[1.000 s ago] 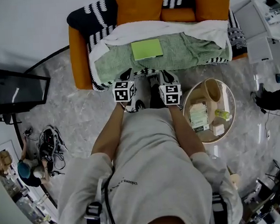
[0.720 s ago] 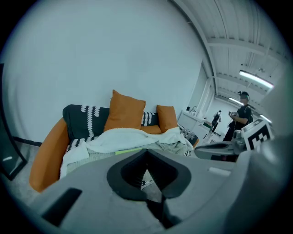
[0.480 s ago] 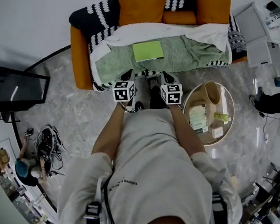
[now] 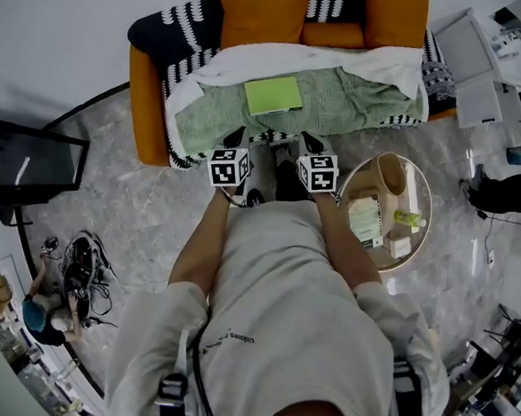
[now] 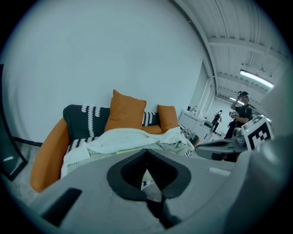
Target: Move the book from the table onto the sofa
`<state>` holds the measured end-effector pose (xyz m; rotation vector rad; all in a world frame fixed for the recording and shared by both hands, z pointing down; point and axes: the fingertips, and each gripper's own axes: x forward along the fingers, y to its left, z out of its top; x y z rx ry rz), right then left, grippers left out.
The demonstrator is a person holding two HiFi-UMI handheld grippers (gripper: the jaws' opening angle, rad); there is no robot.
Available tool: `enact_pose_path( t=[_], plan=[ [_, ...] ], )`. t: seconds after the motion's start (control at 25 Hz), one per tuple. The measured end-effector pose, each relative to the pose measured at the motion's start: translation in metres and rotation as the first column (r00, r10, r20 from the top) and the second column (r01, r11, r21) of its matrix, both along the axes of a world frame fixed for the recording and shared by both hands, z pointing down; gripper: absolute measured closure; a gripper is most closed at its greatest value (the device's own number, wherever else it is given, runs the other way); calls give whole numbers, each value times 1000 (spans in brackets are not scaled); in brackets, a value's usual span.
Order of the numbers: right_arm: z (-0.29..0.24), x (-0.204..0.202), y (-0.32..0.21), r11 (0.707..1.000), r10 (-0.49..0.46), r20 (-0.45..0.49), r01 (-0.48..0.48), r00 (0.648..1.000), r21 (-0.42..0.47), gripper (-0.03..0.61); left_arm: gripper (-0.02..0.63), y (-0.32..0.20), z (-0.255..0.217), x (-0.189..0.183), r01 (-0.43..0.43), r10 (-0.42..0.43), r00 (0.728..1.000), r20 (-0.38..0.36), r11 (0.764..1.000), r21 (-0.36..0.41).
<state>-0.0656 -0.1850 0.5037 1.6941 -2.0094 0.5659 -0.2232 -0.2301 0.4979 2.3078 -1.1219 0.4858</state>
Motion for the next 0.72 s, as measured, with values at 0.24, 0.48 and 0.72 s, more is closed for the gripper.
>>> enact_pose_path(
  t=[0.24, 0.48, 0.72],
  plan=[
    [0, 4, 0, 1000, 22, 4, -22, 1000, 8, 572, 604, 0, 1, -1, 0, 0, 1000, 0, 1000, -6],
    [0, 5, 1, 1000, 24, 2, -24, 1000, 12, 572, 604, 2, 2, -3, -4, 5, 1000, 9, 1000, -5],
    [5, 11, 3, 999, 41, 14, -41, 999, -8, 572, 604, 3, 6, 0, -19, 19, 1000, 13, 1000, -12]
  ],
)
